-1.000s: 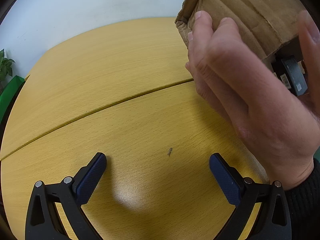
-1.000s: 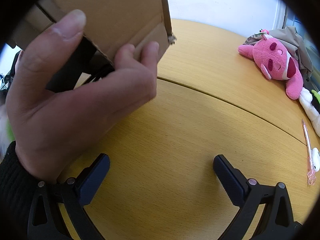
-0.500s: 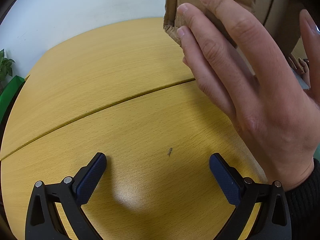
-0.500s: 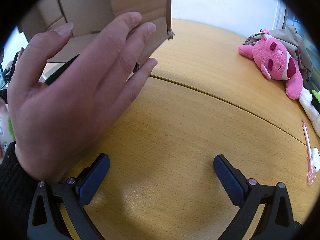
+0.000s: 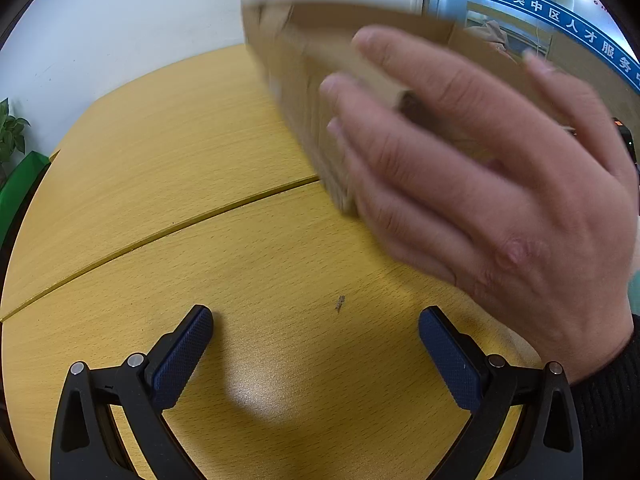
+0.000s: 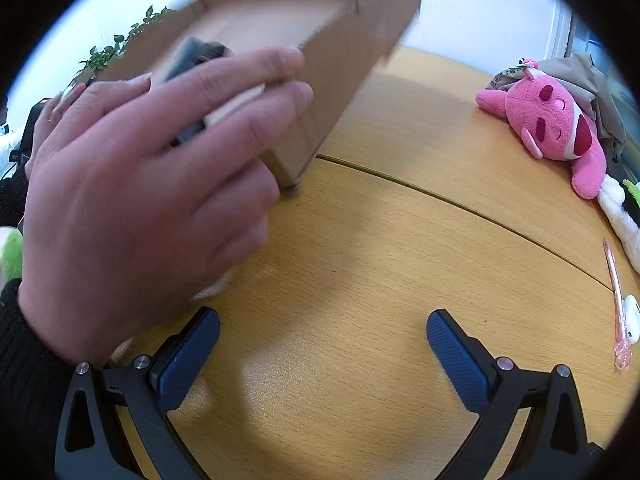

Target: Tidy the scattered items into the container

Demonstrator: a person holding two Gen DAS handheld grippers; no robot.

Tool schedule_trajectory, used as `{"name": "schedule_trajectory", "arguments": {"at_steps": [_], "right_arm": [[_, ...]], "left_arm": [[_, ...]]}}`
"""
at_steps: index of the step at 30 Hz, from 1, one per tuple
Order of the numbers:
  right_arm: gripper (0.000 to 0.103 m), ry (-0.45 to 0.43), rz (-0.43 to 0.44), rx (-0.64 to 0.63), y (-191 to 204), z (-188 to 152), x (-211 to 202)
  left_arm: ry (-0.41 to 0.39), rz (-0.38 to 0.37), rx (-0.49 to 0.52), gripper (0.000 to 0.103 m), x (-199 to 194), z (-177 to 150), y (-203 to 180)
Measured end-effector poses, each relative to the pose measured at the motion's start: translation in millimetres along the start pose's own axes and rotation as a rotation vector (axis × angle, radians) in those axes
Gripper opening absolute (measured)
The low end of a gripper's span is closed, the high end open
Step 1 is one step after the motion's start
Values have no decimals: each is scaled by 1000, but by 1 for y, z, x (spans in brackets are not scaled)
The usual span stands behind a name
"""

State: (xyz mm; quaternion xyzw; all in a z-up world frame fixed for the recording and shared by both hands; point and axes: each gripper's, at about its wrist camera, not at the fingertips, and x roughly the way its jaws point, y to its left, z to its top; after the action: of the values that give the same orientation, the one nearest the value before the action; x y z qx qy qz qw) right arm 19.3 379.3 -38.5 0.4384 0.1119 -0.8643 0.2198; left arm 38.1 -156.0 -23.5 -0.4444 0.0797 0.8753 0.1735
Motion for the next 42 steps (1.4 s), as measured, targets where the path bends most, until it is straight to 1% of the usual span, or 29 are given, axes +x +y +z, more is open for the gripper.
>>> {"name": "schedule_trajectory", "arguments": {"at_steps": [42], "right_arm": [[103,1,1,-1,1,0,-2]], "left_arm": [[0,0,2,103,-1,3,-3]]}}
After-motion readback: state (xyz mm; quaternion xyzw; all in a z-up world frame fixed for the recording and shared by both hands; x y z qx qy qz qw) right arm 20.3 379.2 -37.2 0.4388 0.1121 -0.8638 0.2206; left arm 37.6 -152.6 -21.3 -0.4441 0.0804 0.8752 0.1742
